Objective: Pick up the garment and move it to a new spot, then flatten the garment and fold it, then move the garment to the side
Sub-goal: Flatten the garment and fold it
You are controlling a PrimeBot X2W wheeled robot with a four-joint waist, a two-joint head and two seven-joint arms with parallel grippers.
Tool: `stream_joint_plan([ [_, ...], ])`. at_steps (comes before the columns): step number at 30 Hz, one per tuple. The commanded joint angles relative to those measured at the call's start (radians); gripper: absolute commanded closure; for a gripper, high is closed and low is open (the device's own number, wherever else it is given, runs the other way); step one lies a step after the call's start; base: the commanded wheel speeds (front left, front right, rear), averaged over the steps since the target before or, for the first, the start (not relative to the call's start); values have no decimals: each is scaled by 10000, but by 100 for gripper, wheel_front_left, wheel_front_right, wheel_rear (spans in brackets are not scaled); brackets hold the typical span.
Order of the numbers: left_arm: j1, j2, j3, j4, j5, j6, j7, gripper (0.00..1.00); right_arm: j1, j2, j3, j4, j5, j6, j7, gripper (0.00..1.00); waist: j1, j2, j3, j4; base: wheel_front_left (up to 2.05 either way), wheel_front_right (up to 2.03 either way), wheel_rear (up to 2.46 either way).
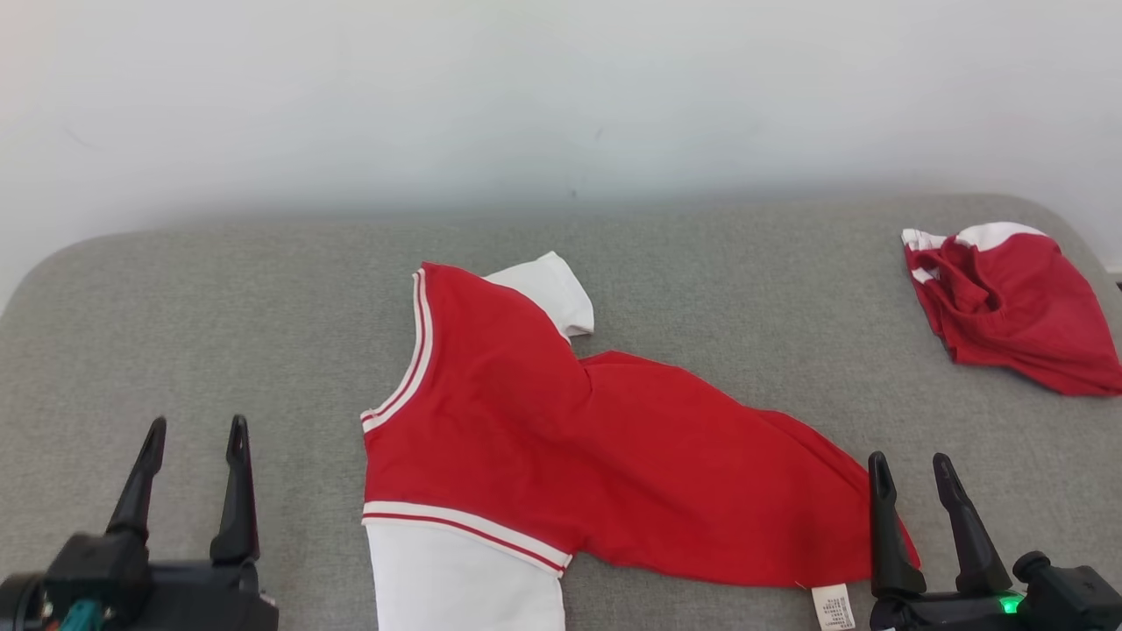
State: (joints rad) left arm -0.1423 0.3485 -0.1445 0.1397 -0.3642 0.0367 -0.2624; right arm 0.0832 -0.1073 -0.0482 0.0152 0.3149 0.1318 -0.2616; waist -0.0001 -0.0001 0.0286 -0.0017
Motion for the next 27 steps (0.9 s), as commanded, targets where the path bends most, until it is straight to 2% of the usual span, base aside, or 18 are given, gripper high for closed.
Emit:
stream_joint_plan([
  [1,302,-129,171,-206,109,56,-31,0,136,16,4,-2,-33,-28,-41,0,1,1,-193,181,0,0,0],
  [6,1713,-870,880,-1142,491,13,-30,0,291,56,-101,36,-12,-28,-42,0,1,1,-344,305,0,0,0],
  [11,2730,-1440,1297,-1363,977,-131,-30,0,426,90,-228,140,-99,-28,-41,0,1,1,-406,404,0,0,0],
  [19,3493,-1773,1446,-1247,1982,-474,-32,0,628,101,-356,475,-299,-28,-42,0,1,1,-446,617,0,0,0],
  [27,3181,-2106,1203,-456,1907,-1107,-30,0,624,-72,-478,1140,-522,-28,-42,0,1,1,-445,628,0,0,0],
])
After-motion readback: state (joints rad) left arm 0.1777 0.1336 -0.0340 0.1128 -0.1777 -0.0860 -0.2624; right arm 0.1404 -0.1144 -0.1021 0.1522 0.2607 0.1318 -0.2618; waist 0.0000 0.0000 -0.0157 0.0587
